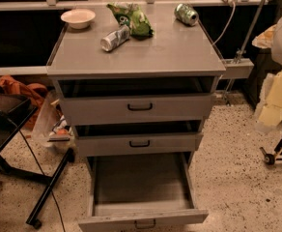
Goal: Place redbull can into bottom drawer
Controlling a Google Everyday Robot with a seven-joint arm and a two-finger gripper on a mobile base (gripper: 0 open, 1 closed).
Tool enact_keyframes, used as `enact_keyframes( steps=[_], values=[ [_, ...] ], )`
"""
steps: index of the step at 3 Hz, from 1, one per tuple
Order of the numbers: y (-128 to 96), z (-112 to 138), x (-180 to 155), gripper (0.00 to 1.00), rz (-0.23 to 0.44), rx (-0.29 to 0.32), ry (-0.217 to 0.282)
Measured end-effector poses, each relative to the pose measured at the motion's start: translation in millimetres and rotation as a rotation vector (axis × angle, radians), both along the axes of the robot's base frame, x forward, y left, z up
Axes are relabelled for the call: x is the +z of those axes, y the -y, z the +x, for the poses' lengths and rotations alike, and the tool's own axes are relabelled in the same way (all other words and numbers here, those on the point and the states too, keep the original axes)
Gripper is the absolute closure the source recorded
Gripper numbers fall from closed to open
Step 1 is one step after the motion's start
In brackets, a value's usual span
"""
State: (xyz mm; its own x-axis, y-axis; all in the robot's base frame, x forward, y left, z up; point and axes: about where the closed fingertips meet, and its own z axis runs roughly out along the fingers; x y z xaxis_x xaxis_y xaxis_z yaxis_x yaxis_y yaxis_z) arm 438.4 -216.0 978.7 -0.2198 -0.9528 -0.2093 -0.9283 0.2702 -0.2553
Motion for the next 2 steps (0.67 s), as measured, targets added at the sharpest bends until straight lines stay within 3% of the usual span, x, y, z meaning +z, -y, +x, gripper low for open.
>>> enact_keyframes(
  steps=[1,2],
  values=[
    [-0.1,0.1,0.0,0.0,0.0,0.0,0.0],
    [-8.8,15.5,1.3,0.0,0.014,-0.023,0.009]
  ],
)
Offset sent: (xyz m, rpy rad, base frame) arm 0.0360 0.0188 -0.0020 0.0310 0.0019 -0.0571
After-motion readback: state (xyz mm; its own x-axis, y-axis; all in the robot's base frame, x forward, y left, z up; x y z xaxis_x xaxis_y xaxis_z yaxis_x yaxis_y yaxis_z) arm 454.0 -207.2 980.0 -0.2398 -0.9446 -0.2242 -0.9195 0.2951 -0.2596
